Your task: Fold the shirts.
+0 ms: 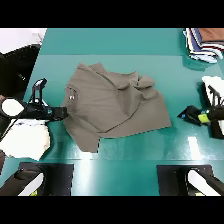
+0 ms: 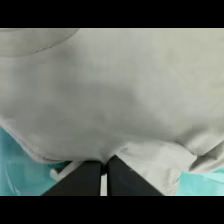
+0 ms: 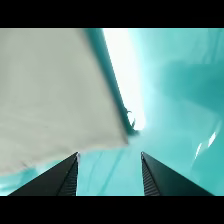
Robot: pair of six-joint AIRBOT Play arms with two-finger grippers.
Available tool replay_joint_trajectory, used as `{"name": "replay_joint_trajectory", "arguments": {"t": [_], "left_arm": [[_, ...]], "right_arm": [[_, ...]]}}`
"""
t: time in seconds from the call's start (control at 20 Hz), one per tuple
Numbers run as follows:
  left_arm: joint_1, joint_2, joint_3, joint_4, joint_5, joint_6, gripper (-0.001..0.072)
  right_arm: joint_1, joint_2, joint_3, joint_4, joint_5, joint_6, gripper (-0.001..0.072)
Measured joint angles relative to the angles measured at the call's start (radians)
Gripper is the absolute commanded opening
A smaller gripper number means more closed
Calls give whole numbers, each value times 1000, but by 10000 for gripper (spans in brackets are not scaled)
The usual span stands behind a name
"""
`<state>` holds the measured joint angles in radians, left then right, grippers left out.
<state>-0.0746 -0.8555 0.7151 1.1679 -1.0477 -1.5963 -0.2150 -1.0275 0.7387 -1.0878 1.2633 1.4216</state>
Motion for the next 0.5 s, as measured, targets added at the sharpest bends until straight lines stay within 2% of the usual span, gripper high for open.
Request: {"name": "replay_joint_trajectory", "arguments": {"t": [0.2, 0.25, 0.35, 0.45, 0.5], "left_arm": [[0, 0, 16, 15, -8, -3, 23], [0, 0, 18, 18, -12, -3, 23], [0, 0, 20, 19, -18, -4, 23], [0, 0, 21, 18, -23, -4, 23], [0, 0, 21, 17, -26, -4, 23]], "right_arm": [[-5, -79, -90, 88, -53, -66, 447], [14, -105, -96, 108, -66, -76, 408], [56, -151, -92, 124, -87, -89, 263], [100, -191, -73, 135, -98, -96, 51], [119, -205, -62, 135, -100, -98, 14]]}}
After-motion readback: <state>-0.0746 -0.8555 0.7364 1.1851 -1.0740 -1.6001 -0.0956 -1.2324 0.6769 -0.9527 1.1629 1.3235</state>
